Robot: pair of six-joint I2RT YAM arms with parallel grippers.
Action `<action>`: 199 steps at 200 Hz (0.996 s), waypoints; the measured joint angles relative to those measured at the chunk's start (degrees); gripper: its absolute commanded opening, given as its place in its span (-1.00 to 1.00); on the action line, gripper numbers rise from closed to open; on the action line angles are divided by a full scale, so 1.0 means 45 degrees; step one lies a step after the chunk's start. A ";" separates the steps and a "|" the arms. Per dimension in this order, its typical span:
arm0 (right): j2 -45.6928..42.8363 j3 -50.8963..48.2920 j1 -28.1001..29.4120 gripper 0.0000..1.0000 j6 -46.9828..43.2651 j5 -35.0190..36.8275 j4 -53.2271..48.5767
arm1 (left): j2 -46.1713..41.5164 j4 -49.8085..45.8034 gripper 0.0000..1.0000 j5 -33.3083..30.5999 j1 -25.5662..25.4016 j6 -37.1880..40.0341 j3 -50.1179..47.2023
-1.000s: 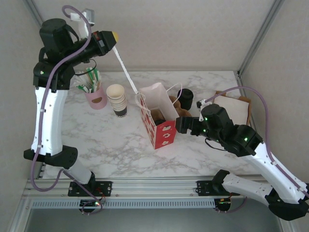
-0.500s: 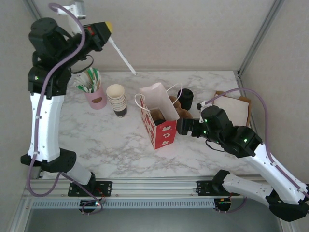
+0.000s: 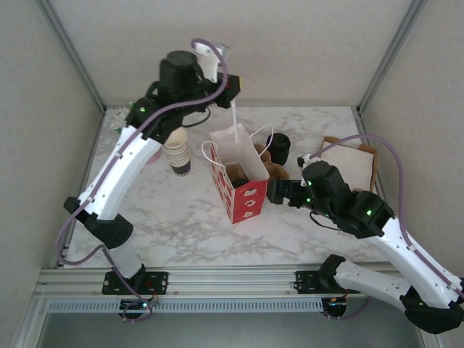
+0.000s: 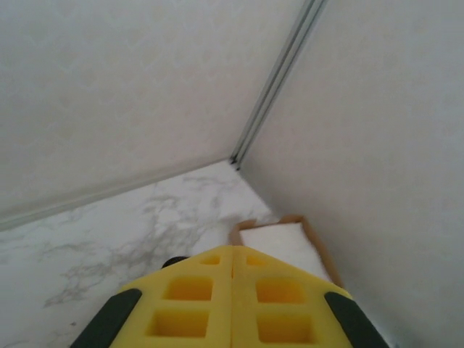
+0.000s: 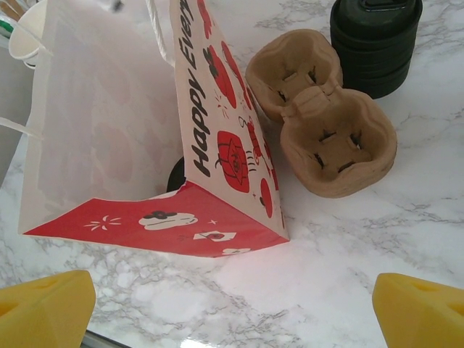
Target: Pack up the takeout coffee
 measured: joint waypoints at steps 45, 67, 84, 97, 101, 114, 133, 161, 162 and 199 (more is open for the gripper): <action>-0.0010 -0.0146 0.0000 0.97 0.0000 0.0053 -0.0044 | 0.0228 0.0146 -0.95 -0.2137 -0.1258 0.1627 -0.2181; 0.0000 -0.0233 0.0000 0.98 0.0000 0.0058 -0.0049 | 0.0345 0.0447 -0.96 -0.3177 -0.1661 0.2288 -0.3181; 0.0029 -0.0238 0.0000 0.98 -0.0005 0.0073 -0.0044 | 0.0389 0.0719 -0.96 -0.3827 -0.1851 0.2715 -0.3823; 0.0058 -0.0238 -0.0005 0.98 -0.0005 0.0107 -0.0044 | 0.0389 0.0928 -0.96 -0.4294 -0.1943 0.3007 -0.4240; 0.0078 -0.0238 -0.0005 0.98 -0.0005 0.0117 -0.0044 | 0.0389 0.1005 -0.96 -0.4415 -0.1972 0.3075 -0.4352; 0.0155 -0.0238 -0.0005 0.98 -0.0010 0.0160 -0.0044 | 0.0389 0.1243 -0.96 -0.4775 -0.2055 0.3293 -0.4697; 0.0335 -0.0238 -0.0005 0.98 -0.0010 0.0189 -0.0039 | 0.0389 0.1549 -0.96 -0.5217 -0.2127 0.3575 -0.5144; 0.0559 -0.0238 -0.0024 0.98 -0.0053 0.0194 -0.0034 | 0.0389 0.1875 -0.86 -0.5639 -0.2142 0.3818 -0.5712; 0.0568 -0.0238 -0.0024 0.98 -0.0053 0.0194 -0.0034 | 0.0393 0.1885 -0.85 -0.5644 -0.2142 0.3823 -0.5722; 0.0636 -0.0238 -0.0024 0.98 -0.0117 0.0194 0.0000 | 0.0389 0.2035 -0.57 -0.5736 -0.2127 0.3891 -0.5989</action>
